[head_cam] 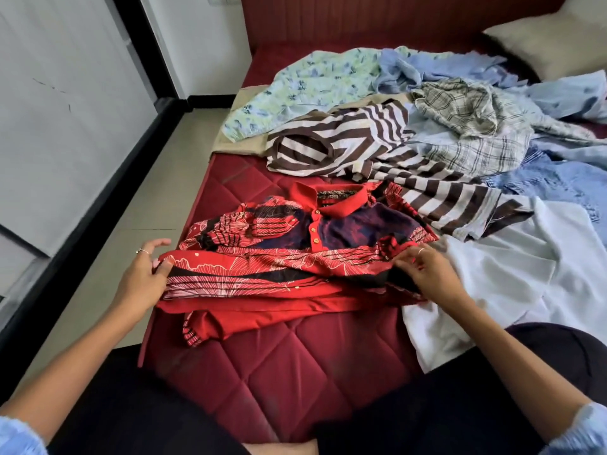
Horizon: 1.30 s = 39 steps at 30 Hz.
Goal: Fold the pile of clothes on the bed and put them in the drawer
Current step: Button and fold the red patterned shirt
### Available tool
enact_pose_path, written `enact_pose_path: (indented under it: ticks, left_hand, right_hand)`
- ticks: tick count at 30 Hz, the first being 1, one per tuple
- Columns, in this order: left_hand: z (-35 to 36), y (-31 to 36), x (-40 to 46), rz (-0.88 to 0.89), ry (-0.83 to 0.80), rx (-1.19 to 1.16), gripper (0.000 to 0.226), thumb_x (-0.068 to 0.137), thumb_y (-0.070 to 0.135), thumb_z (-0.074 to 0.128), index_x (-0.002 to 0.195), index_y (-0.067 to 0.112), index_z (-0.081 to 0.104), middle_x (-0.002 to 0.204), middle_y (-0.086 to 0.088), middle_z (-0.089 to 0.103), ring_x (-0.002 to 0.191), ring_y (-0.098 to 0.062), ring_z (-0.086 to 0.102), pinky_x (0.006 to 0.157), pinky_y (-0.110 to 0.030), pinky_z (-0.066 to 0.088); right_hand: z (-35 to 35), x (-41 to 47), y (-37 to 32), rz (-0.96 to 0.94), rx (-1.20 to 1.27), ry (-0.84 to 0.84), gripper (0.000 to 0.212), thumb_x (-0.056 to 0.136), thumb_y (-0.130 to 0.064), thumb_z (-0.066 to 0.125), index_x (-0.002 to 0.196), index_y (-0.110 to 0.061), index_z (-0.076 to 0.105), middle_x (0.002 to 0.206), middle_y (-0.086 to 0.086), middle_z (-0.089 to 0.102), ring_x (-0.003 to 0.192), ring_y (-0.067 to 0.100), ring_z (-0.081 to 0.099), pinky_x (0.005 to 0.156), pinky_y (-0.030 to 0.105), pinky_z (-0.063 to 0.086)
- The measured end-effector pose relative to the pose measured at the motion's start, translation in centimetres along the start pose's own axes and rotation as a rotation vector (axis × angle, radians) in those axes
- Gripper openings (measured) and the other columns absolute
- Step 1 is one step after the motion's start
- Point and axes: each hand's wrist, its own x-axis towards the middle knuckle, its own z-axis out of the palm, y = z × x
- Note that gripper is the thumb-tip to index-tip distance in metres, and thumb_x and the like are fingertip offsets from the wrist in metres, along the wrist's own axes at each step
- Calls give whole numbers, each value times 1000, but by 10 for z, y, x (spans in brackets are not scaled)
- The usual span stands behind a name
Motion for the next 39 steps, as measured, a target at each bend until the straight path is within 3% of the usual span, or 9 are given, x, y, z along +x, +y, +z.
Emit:
enact_pose_path:
  ticks: [6,10,12,15,19,22,27,34,39]
  left_hand:
    - [-14,20,15,2,-54,-30,19,91,30,63,86,48,66,95,-11,72,86,-33,68,82,-56,54]
    - [-21,41,6,26,-211,-102,15,93,29,59,85,27,72,96,-6,72,81,-21,66,77,-35,53]
    - [-27,50,-2,-18,-302,-163,27,95,30,55,85,15,74,91,-9,74,76,-22,65,64,-28,49]
    - [-37,50,-9,-111,-437,-223,32,86,38,61,102,13,72,104,-12,73,89,-25,67,73,-30,51]
    - [-37,43,-18,-128,-543,-84,86,35,57,90,107,16,66,104,-2,69,98,-17,67,77,-24,53]
    - [-31,37,-19,-118,-469,108,63,56,27,92,109,16,58,110,-1,57,99,-16,58,86,-28,47]
    - [-27,36,-12,-42,-348,85,36,76,-8,72,99,16,58,103,-11,65,81,-14,60,77,-23,48]
    - [-33,40,-8,-33,-353,-17,31,93,-8,48,98,15,67,103,-10,69,92,-20,65,83,-27,51]
    - [-36,39,-7,41,-198,44,29,81,-12,64,88,16,70,99,-12,70,93,-23,64,83,-32,53]
  right_hand:
    - [-9,9,-1,199,445,171,22,98,-12,52,77,-21,53,67,-2,56,56,1,49,63,24,40]
    - [-11,22,-8,226,311,202,21,100,-16,47,79,-18,49,67,-3,51,59,10,45,58,28,37]
    - [-13,28,-13,197,222,149,15,99,-19,49,85,-13,51,67,-2,51,60,11,44,54,23,34]
    - [-20,33,-17,63,90,30,23,91,-37,62,90,-16,54,73,-6,57,69,6,52,65,23,40]
    - [-38,33,-18,-67,-107,-327,65,66,-51,81,115,-20,53,101,-3,64,90,13,61,81,27,47]
    - [-48,32,-3,-170,-340,-476,97,55,-52,87,135,-21,43,119,-1,48,108,15,49,96,31,42]
    - [-53,26,22,-246,-458,-391,73,68,5,61,138,-14,45,127,9,47,114,31,54,94,34,45]
    - [-56,14,9,-169,-286,-230,48,79,9,57,124,-6,60,121,17,56,107,35,58,88,34,43]
    - [-62,13,11,66,-235,-101,43,77,12,55,114,-5,67,104,23,67,100,35,61,73,27,35]
